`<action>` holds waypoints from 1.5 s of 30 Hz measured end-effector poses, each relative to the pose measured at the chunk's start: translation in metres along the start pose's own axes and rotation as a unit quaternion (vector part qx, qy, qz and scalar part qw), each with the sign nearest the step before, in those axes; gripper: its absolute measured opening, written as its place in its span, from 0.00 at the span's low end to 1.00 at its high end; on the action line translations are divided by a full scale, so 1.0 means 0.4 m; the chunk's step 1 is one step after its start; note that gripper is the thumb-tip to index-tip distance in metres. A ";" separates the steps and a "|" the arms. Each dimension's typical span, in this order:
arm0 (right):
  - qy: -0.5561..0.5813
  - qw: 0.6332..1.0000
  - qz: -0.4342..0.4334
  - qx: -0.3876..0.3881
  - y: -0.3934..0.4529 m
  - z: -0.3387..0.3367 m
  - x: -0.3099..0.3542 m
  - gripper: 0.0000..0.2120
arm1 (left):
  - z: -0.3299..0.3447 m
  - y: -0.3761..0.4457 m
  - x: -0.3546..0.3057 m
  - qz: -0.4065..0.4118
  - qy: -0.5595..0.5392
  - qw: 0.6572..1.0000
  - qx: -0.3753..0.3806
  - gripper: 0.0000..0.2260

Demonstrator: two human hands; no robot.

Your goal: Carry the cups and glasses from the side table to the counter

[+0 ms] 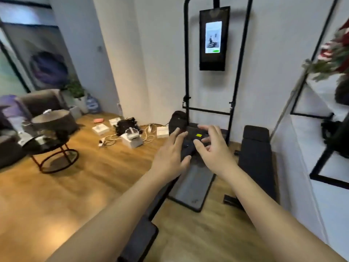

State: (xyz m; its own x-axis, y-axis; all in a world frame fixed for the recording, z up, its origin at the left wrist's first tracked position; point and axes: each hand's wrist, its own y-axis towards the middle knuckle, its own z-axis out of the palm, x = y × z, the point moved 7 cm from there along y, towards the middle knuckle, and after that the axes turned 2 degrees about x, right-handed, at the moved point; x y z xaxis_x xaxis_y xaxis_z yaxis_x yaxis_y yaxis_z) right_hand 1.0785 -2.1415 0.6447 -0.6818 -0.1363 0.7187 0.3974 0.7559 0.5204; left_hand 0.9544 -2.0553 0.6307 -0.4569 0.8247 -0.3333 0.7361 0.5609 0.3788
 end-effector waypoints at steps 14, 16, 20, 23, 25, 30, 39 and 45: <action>0.120 0.939 -0.160 0.281 -0.196 1.185 0.827 0.20 | -0.661 -0.992 0.823 -0.376 0.088 0.913 -0.131 0.27; 0.123 0.936 -0.173 0.282 -0.193 1.286 0.887 0.20 | -0.701 -1.051 0.890 -0.399 0.088 0.903 -0.136 0.27; 0.150 0.928 -0.192 0.283 -0.165 1.487 0.970 0.19 | -0.754 -1.088 1.055 -0.419 0.089 0.893 -0.136 0.27; 0.151 0.927 -0.196 0.281 -0.095 1.630 0.986 0.19 | -0.788 -1.047 1.217 -0.415 0.087 0.895 -0.137 0.28; 0.141 0.931 -0.189 0.280 -0.022 1.711 0.978 0.19 | -0.812 -0.998 1.329 -0.406 0.085 0.900 -0.136 0.27; 0.112 0.939 -0.146 0.290 0.225 1.905 0.968 0.20 | -0.879 -0.817 1.634 -0.392 0.075 0.908 -0.126 0.27; 0.101 0.936 -0.116 0.316 0.500 2.229 0.978 0.21 | -0.930 -0.624 2.096 -0.379 0.038 0.914 -0.136 0.29; 0.085 0.944 -0.090 0.305 0.697 2.523 0.935 0.20 | -0.945 -0.527 2.461 -0.380 0.010 0.916 -0.128 0.29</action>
State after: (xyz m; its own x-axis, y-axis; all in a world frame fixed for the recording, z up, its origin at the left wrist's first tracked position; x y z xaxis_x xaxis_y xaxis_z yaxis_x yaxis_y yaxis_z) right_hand 0.3145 -1.3354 0.5931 -0.5754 -0.3589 0.7349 -0.1787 0.9320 0.3153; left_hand 0.1607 -1.3345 0.5489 -0.7998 0.1895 -0.5695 0.0618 0.9698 0.2358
